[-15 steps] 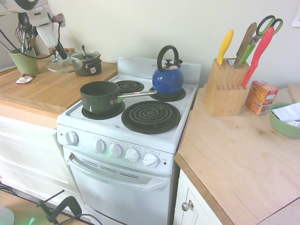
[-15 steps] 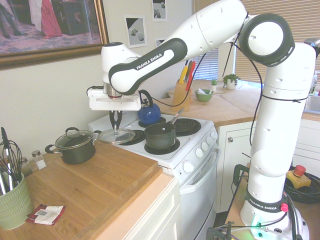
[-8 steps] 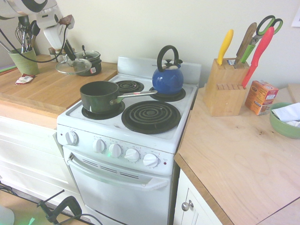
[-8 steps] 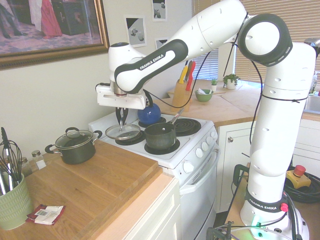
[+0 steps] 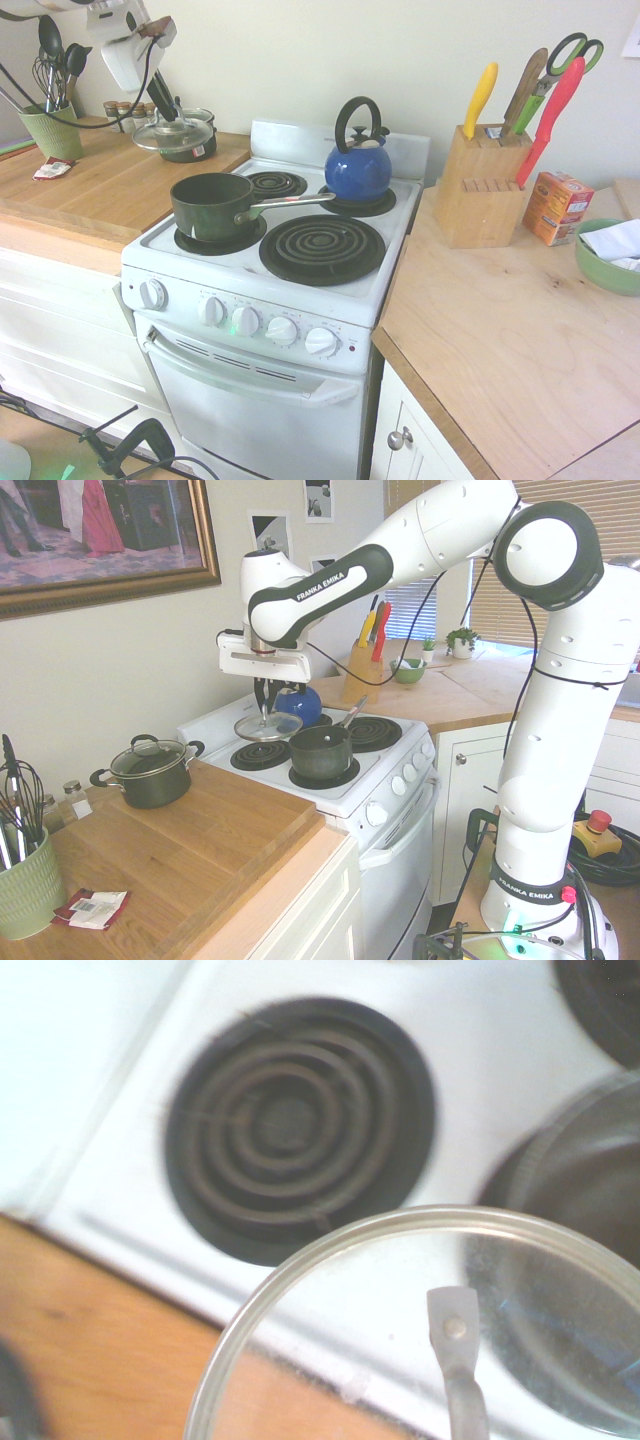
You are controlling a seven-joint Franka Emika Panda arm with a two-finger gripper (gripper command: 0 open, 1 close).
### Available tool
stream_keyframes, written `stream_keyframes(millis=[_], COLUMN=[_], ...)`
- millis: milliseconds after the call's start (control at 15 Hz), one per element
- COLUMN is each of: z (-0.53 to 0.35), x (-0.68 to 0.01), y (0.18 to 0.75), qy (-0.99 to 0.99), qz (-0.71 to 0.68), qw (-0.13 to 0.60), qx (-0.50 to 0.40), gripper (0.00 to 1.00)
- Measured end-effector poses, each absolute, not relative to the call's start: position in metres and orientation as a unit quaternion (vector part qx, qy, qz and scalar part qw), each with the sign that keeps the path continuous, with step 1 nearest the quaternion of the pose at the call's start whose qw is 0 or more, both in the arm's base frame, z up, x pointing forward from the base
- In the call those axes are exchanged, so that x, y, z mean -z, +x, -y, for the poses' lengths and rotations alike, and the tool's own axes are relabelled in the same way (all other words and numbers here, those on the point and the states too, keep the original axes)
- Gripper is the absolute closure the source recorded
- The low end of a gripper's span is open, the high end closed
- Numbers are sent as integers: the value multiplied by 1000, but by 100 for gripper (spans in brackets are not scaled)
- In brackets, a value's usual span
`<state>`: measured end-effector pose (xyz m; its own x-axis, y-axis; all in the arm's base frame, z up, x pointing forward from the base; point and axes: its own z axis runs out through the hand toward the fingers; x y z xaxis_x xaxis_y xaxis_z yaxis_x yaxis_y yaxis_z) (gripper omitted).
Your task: Cover the lid of the pot
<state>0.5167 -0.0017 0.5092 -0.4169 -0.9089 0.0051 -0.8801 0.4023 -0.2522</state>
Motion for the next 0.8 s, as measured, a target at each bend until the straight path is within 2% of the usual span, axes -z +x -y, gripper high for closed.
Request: stream_keyframes(millis=[400,800], z=[37,80], x=[-469,-475], y=[461,455], qy=[-503,-480], qz=[-855,-866], qw=[74,79], qx=[102,113], gripper=[100,100])
